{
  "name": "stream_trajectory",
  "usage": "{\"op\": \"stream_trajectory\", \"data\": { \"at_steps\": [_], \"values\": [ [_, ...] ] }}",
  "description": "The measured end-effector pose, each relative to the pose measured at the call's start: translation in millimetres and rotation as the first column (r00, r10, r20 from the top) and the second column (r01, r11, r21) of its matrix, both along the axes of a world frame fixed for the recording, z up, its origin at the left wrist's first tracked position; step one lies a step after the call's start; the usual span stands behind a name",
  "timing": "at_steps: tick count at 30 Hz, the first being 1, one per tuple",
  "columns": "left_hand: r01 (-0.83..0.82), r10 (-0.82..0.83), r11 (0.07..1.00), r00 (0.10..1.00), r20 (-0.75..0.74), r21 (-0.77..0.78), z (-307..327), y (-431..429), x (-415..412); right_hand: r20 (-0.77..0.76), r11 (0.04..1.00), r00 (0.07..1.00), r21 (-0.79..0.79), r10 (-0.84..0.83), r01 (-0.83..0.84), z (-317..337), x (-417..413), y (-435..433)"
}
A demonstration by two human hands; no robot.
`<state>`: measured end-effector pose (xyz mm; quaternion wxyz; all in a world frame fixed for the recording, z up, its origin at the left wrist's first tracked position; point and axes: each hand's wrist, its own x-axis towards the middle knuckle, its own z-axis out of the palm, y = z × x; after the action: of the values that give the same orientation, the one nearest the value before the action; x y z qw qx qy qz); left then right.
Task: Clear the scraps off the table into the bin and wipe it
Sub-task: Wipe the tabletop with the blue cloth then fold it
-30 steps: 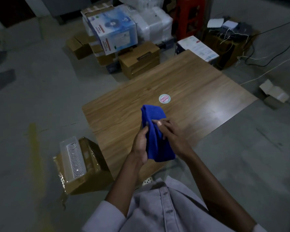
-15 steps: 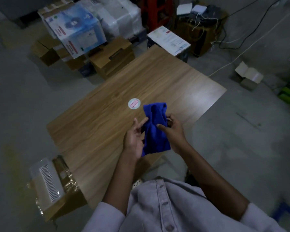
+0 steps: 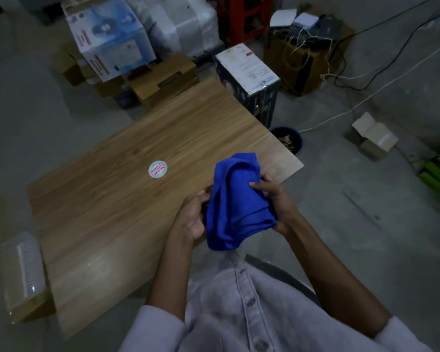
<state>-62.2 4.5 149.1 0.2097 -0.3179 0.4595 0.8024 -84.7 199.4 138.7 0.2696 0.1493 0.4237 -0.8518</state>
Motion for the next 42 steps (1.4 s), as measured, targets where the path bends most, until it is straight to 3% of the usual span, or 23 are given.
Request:
{"op": "stream_trajectory", "data": {
  "at_steps": [3, 7, 8, 12, 16, 19, 21, 23, 26, 28, 31, 33, 35, 36, 37, 38, 39, 40, 41, 42],
  "values": [
    [0.004, -0.025, 0.983, 0.994, 0.109, 0.183, 4.4, 16.5, 1.8, 0.04, 0.99, 0.999, -0.142, 0.005, 0.001, -5.8, -19.9, 18.4],
    [-0.11, 0.041, 0.951, 0.971, 0.235, 0.291, 0.4, 38.2, -9.8, 0.06, 0.992, 0.998, -0.119, 0.035, -0.027, -15.4, -38.6, 32.7],
    [-0.095, 0.033, 0.944, 0.98, 0.196, 0.316, -0.3, 44.3, -17.4, 0.068, 0.996, 0.997, -0.083, 0.039, -0.034, -18.3, -41.6, 36.7],
    [0.017, -0.018, 0.991, 1.0, 0.008, 0.135, -5.5, 65.9, -51.0, 0.085, 0.98, 0.995, 0.186, 0.052, -0.067, -28.8, -60.8, 47.9],
    [0.002, -0.001, 1.0, 0.999, -0.032, 0.03, -27.4, 77.6, -90.5, 0.011, 0.882, 0.994, 0.46, 0.108, -0.1, -31.7, -92.8, 47.6],
    [-0.055, 0.054, 0.997, 0.998, -0.019, -0.05, -33.7, 79.0, -126.0, -0.123, 0.762, 0.98, 0.646, 0.157, -0.041, -40.6, -119.2, 48.2],
    [-0.071, 0.072, 0.996, 0.997, 0.01, -0.062, -35.6, 78.8, -146.6, -0.273, 0.611, 0.917, 0.791, 0.29, 0.042, -45.0, -135.6, 50.5],
    [-0.074, 0.074, 0.997, 0.997, 0.014, -0.032, -37.3, 79.1, -160.0, -0.344, 0.535, 0.844, 0.841, 0.412, 0.081, -47.2, -147.3, 47.9],
    [-0.044, 0.045, 0.99, 0.999, -0.005, 0.135, -38.4, 80.2, -182.1, -0.332, 0.573, 0.829, 0.82, 0.45, 0.017, -50.5, -162.7, 32.1],
    [-0.014, 0.017, 0.984, 1.0, -0.015, 0.175, -43.4, 81.2, -193.1, -0.345, 0.537, 0.831, 0.841, 0.437, 0.067, -54.9, -172.0, 28.4],
    [0.05, -0.046, 0.995, 0.998, -0.043, 0.085, -56.6, 80.3, -207.9, -0.441, 0.509, 0.821, 0.832, 0.363, 0.221, -54.3, -198.1, 32.2],
    [0.13, -0.137, 0.986, 0.989, -0.059, -0.109, -61.7, 78.3, -222.1, -0.529, 0.481, 0.763, 0.813, 0.372, 0.33, -49.3, -221.0, 28.8],
    [0.152, -0.194, 0.919, 0.978, -0.082, -0.365, -75.3, 73.2, -240.6, -0.576, 0.48, 0.723, 0.792, 0.382, 0.378, -51.4, -247.6, 17.6],
    [0.159, -0.227, 0.84, 0.971, -0.07, -0.519, -89.2, 68.4, -250.9, -0.595, 0.48, 0.702, 0.783, 0.392, 0.396, -57.2, -261.4, 10.5],
    [0.198, -0.274, 0.677, 0.962, 0.006, -0.709, -105.1, 60.7, -261.0, -0.59, 0.461, 0.685, 0.794, 0.428, 0.396, -67.7, -275.9, 4.1],
    [0.251, -0.302, 0.444, 0.946, 0.121, -0.86, -122.1, 50.9, -268.5, -0.53, 0.397, 0.67, 0.845, 0.52, 0.359, -83.8, -290.7, -0.9],
    [0.292, -0.3, 0.228, 0.929, 0.218, -0.929, -139.2, 40.0, -273.7, -0.385, 0.274, 0.655, 0.923, 0.651, 0.27, -98.5, -303.8, -5.4],
    [0.307, -0.286, 0.114, 0.921, 0.265, -0.945, -155.0, 30.7, -276.3, -0.169, 0.103, 0.653, 0.985, 0.739, 0.137, -111.8, -312.6, -8.2],
    [0.308, -0.272, 0.066, 0.921, 0.28, -0.949, -167.2, 23.0, -276.6, 0.011, -0.027, 0.655, 1.0, 0.756, 0.013, -123.4, -317.6, -10.3],
    [0.303, -0.267, 0.033, 0.921, 0.283, -0.953, -179.2, 16.6, -275.0, 0.066, -0.062, 0.667, 0.998, 0.742, -0.029, -130.9, -319.7, -11.8]
  ]
}}
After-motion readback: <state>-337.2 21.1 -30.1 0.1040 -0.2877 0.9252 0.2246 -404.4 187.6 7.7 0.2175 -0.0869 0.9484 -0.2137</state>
